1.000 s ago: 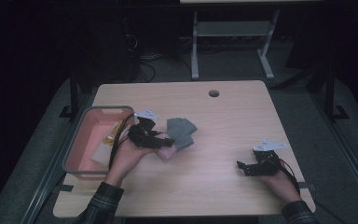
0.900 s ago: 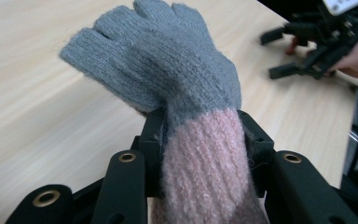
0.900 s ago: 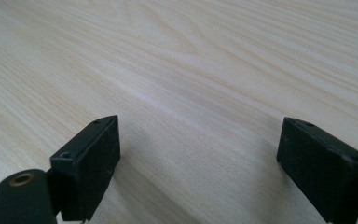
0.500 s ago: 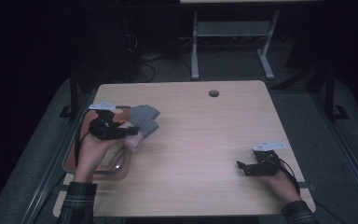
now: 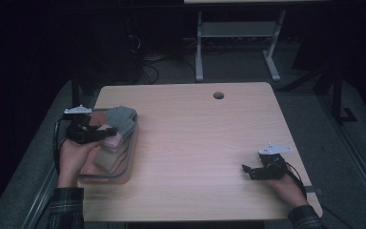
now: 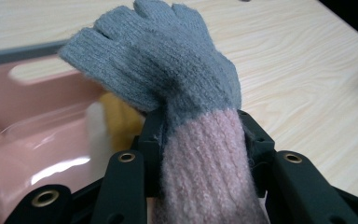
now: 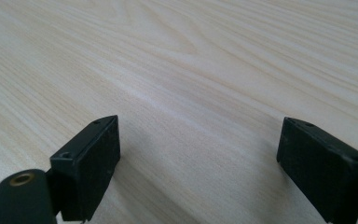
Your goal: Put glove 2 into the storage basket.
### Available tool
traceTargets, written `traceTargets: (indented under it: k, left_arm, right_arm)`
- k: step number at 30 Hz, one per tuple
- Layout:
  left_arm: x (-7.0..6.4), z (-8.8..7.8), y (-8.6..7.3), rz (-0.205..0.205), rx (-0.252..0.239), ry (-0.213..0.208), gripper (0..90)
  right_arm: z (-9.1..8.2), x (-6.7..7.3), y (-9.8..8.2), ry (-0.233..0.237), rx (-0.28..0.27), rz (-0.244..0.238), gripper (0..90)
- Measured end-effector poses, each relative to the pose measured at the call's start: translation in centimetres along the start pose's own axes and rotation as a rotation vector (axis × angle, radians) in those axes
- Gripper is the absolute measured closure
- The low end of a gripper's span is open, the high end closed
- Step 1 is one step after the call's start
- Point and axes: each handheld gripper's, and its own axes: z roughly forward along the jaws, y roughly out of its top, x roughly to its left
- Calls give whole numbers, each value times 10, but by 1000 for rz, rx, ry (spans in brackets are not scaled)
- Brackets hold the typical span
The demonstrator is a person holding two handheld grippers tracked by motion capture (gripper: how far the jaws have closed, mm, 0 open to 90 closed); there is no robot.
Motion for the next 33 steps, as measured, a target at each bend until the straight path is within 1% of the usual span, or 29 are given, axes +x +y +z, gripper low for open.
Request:
traceTargets:
  k: [2,3,4,5,6,9,10,11,12,13,14,15,17,18,20,21,23,25,26,28,29,33]
  left_arm:
    - [4,1,-4,-3,10,20,602]
    - [5,3,-5,-10,14,23,602]
    - [6,5,-7,-6,31,22,602]
    - [6,8,-9,-9,34,20,601]
    - [7,11,-10,-8,47,20,600]
    - [11,20,-14,-19,77,20,598]
    - [12,23,-16,-20,93,32,598]
    - [14,25,-17,-10,114,49,598]
    - [16,27,-19,-9,133,63,597]
    - [17,28,-21,-10,140,59,596]
    - [18,30,-22,-17,134,41,596]
    - [18,30,-23,-16,135,36,594]
    - [18,31,-23,-8,132,45,573]
    - [18,30,-22,0,131,50,547]
    - [18,30,-21,4,121,63,458]
    - [18,30,-21,-4,115,75,398]
    - [17,30,-20,6,102,87,264]
    - [18,28,-18,12,80,75,180]
    - [18,27,-16,12,75,63,160]
    - [17,24,-13,31,72,75,137]
    - [16,22,-12,34,69,76,134]
    - [12,15,-7,50,44,54,134]
  right_arm:
    - [0,0,0,0,0,0,131]
    - [0,0,0,0,0,0,130]
    - [0,0,0,0,0,0,131]
    - [0,0,0,0,0,0,131]
    - [0,0,0,0,0,0,130]
    - [0,0,0,0,0,0,131]
    - [0,0,0,0,0,0,131]
    - [0,0,0,0,0,0,131]
    - [0,0,0,0,0,0,131]
    - [0,0,0,0,0,0,131]
    - [0,0,0,0,0,0,131]
    - [0,0,0,0,0,0,131]
    - [0,0,0,0,0,0,131]
    - [0,0,0,0,0,0,131]
    - [0,0,0,0,0,0,131]
    - [0,0,0,0,-1,2,131]
    - [0,0,0,0,-1,2,131]
    - [0,0,0,1,-1,2,131]
    - [0,0,0,1,-1,1,131]
    - [0,0,0,3,0,-2,131]
    - [0,0,0,4,0,-2,131]
    - [1,0,1,8,-1,-6,131]
